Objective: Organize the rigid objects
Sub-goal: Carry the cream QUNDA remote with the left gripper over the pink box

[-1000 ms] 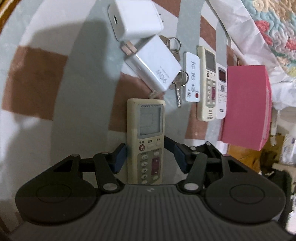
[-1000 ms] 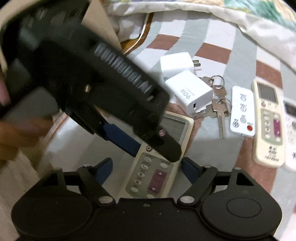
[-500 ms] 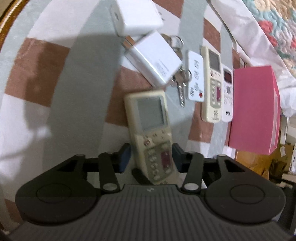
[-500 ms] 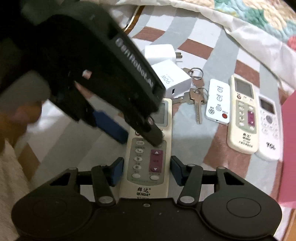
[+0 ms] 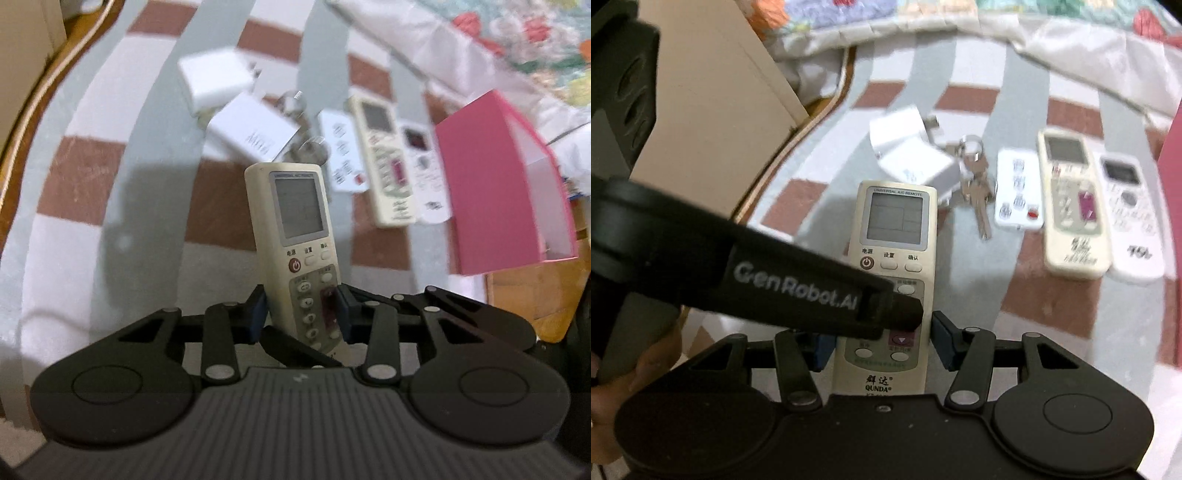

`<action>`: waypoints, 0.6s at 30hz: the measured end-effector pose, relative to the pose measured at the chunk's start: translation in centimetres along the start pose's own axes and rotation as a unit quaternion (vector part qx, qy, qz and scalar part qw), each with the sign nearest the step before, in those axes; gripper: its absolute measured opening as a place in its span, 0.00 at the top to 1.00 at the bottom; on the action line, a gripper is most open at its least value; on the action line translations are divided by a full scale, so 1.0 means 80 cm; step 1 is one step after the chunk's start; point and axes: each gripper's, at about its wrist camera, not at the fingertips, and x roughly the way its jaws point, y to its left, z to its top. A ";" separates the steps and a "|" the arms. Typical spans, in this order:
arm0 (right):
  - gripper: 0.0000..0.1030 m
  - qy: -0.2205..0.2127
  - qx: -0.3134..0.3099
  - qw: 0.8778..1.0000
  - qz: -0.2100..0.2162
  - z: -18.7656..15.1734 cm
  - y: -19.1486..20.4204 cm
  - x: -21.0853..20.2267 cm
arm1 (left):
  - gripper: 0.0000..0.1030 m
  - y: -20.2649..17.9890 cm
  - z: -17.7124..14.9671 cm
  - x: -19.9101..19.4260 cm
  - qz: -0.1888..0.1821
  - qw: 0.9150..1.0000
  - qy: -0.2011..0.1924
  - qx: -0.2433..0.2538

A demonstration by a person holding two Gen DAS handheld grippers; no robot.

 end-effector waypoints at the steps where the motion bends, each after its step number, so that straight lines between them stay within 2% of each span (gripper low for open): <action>1: 0.43 -0.006 -0.005 1.000 0.000 -0.003 0.002 -0.012 | 0.65 -0.003 -0.002 -0.009 -0.007 1.000 -0.010 -0.001; 5: 0.43 -0.044 -0.027 0.999 0.000 0.002 -0.010 -0.070 | 0.67 -0.023 -0.008 -0.049 -0.037 0.998 -0.055 -0.001; 9: 0.43 -0.075 -0.026 0.997 0.000 0.007 -0.020 -0.118 | 0.68 -0.064 -0.012 -0.081 -0.040 0.995 -0.087 0.041; 18: 0.43 -0.154 -0.017 0.988 -0.028 0.023 -0.049 -0.189 | 0.69 -0.163 0.006 -0.130 -0.064 0.985 -0.106 0.121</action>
